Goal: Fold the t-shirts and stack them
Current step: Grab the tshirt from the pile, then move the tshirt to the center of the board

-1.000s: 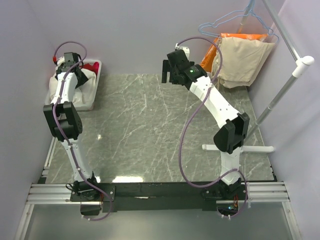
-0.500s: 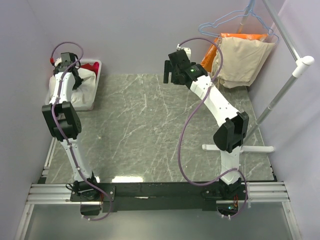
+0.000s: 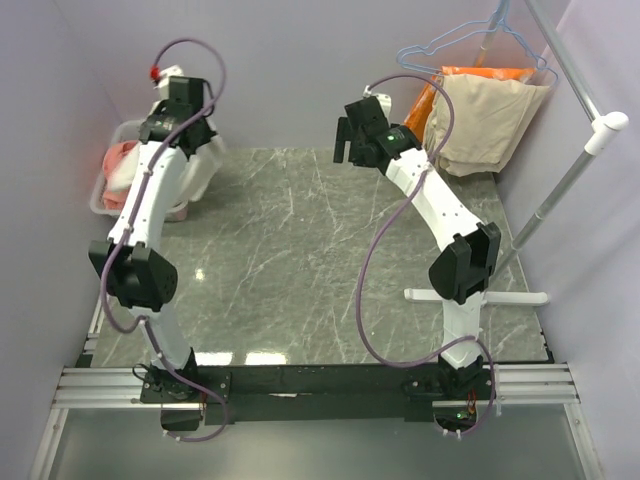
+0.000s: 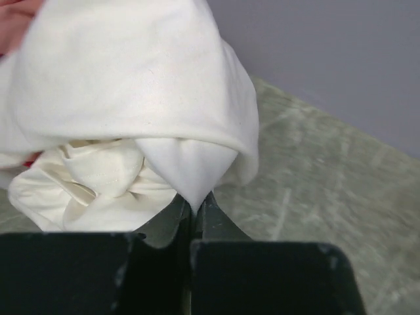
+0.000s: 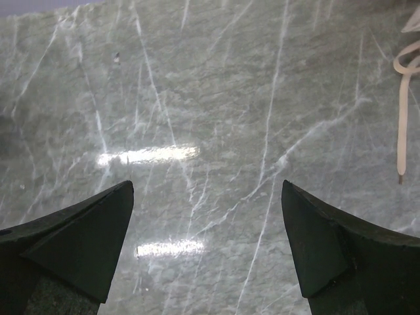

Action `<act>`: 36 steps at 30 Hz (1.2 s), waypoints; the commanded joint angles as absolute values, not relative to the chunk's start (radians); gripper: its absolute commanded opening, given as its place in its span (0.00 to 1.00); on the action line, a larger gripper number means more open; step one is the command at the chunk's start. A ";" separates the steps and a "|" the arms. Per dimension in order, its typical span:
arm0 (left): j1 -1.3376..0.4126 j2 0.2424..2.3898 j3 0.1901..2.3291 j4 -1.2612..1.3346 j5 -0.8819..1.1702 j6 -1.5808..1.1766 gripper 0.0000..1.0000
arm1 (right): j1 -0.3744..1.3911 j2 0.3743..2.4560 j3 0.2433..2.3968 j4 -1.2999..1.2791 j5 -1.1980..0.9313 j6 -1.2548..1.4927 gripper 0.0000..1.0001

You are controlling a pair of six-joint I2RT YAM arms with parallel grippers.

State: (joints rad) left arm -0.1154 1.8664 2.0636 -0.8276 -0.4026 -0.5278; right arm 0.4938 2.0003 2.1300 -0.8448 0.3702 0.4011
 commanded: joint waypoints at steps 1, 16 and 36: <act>-0.259 1.721 2.144 -0.726 -0.428 -0.477 0.01 | 0.442 1.960 2.169 -0.854 0.371 0.452 0.99; -0.471 1.548 2.013 -0.489 -0.224 -0.386 0.02 | 0.302 1.780 1.997 -0.845 0.419 0.552 0.98; -0.466 1.703 1.601 -0.755 -0.476 -0.692 0.86 | 0.497 1.796 1.761 -0.804 0.227 0.416 0.95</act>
